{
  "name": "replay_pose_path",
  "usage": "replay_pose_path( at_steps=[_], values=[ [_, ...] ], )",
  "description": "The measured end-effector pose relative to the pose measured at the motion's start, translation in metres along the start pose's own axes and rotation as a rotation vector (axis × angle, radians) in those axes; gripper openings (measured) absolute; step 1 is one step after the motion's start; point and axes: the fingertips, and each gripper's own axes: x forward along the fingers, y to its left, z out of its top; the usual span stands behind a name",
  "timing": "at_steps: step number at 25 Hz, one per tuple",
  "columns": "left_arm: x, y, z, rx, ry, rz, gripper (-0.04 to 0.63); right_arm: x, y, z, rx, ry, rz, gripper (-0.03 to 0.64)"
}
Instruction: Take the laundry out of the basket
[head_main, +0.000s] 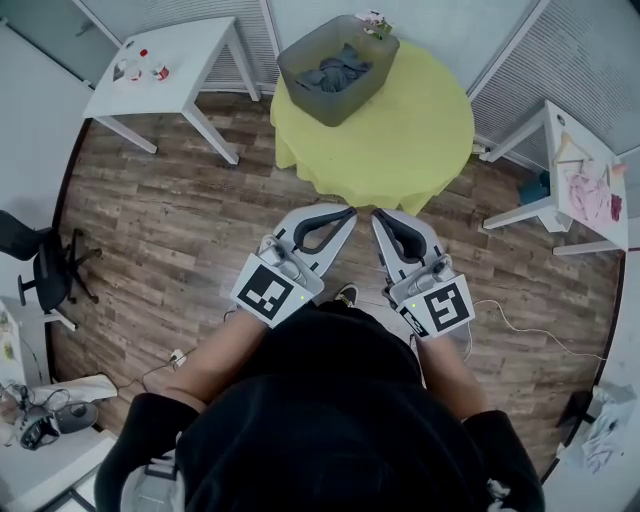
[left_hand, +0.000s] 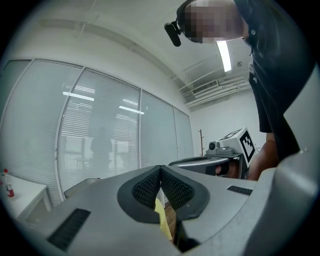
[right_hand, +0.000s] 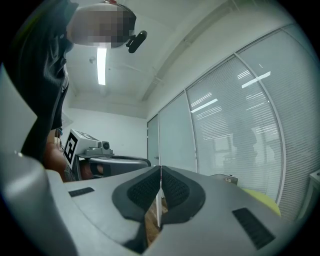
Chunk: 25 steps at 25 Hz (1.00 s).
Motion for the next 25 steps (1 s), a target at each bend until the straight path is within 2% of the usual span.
replay_pose_path(
  at_steps=[12, 25],
  values=[
    [0.039, 0.038, -0.009, 0.003, 0.011, 0.02, 0.009, 0.023, -0.048, -0.004, 0.019, -0.004, -0.008, 0.023],
    [0.071, 0.154, -0.016, -0.009, 0.0, -0.033, 0.009, 0.13, -0.104, -0.006, -0.008, 0.031, -0.085, 0.023]
  ],
)
